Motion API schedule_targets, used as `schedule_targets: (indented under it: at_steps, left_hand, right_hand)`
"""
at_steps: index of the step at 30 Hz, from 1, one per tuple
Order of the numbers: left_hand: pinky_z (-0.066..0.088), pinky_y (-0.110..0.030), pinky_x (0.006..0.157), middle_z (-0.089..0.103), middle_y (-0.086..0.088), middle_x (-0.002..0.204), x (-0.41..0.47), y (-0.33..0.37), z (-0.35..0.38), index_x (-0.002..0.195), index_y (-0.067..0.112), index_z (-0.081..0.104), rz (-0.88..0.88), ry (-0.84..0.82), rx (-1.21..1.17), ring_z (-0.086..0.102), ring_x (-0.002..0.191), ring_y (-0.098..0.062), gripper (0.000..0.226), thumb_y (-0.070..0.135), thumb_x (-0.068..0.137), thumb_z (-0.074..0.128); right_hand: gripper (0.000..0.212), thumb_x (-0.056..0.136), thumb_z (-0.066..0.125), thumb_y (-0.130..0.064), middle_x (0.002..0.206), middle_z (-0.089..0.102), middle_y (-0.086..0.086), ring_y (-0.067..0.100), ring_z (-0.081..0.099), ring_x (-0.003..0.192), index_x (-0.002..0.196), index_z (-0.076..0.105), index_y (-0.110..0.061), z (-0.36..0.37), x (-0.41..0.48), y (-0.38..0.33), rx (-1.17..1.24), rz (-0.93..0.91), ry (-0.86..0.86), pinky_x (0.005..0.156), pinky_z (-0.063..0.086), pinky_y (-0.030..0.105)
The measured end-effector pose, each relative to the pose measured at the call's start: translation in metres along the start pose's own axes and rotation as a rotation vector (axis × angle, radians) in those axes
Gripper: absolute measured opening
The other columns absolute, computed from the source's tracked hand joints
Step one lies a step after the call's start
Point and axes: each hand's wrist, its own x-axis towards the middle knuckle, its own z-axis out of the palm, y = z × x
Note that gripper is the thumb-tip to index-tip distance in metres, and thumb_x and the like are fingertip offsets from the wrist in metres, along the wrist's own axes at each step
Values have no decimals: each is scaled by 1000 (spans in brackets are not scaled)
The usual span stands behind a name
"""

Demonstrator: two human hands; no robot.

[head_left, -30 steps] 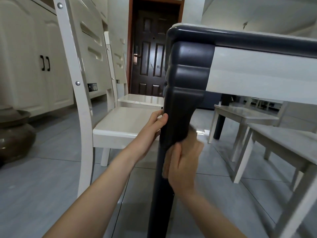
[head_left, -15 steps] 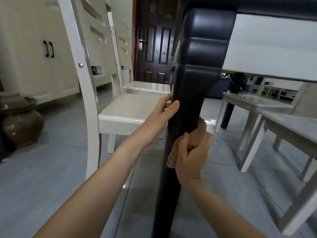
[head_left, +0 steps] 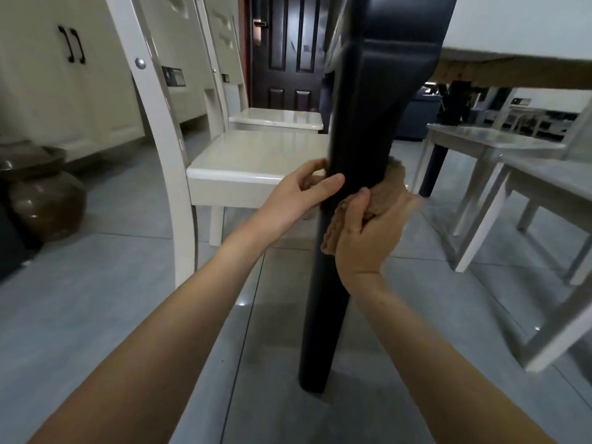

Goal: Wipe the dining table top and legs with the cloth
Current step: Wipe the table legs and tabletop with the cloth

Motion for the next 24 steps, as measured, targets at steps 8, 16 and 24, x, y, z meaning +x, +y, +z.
schedule_targets:
  at_steps: [8, 16, 24]
  left_hand:
    - [46, -37, 105, 67, 3, 121, -5, -2, 1, 140, 19, 46, -21, 2, -6, 63, 113, -10, 53, 35, 92, 61]
    - [45, -35, 105, 65, 3, 125, -5, -9, 3, 140, 19, 45, 10, -9, 34, 60, 117, -11, 52, 37, 93, 59]
    - [46, -7, 81, 67, 6, 111, -24, -31, 8, 129, 4, 53, 23, -17, 123, 64, 95, 9, 36, 9, 94, 56]
  right_hand:
    - [25, 95, 37, -38, 91, 48, -6, 2, 56, 76, 117, 46, -34, -31, -95, 41, -99, 220, -117, 68, 48, 18]
    - [13, 98, 42, -40, 84, 46, -12, -3, 55, 70, 104, 48, -31, -11, -84, 47, -99, 238, 133, 63, 41, 3]
    - [26, 96, 30, -42, 86, 46, -15, -4, 53, 72, 102, 54, -34, -11, -107, 48, -133, 317, 185, 61, 40, 8]
